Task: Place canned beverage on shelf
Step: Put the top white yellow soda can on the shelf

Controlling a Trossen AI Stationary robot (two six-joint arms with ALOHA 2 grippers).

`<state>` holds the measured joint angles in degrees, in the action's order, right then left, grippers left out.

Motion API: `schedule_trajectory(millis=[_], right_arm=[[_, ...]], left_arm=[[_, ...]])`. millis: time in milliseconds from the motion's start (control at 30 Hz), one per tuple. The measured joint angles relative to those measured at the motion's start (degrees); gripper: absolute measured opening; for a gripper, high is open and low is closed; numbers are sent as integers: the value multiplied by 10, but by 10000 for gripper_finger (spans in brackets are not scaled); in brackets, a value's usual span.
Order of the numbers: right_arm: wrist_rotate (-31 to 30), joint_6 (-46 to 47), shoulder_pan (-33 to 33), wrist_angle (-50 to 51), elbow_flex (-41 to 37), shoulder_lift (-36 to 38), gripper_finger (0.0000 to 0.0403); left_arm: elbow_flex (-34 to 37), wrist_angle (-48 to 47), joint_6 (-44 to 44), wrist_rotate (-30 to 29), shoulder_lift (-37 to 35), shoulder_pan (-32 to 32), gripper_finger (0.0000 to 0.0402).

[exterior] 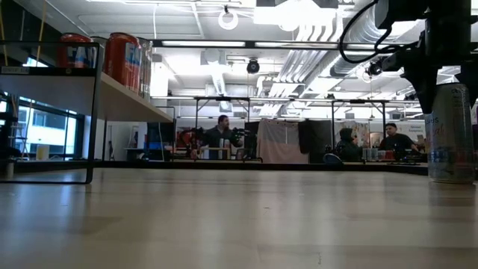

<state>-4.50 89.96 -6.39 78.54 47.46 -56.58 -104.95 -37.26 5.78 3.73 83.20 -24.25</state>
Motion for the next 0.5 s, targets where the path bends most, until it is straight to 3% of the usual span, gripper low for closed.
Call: schedule_trajectory(millis=[333,500], right_arm=[[-4,-39,0,-2,50,-13,240],[-10,-137,-13,-2,114,-71,240]], left_arm=[[0,-28,24,0,0,0,315],[0,-28,34,0,-1,0,315]])
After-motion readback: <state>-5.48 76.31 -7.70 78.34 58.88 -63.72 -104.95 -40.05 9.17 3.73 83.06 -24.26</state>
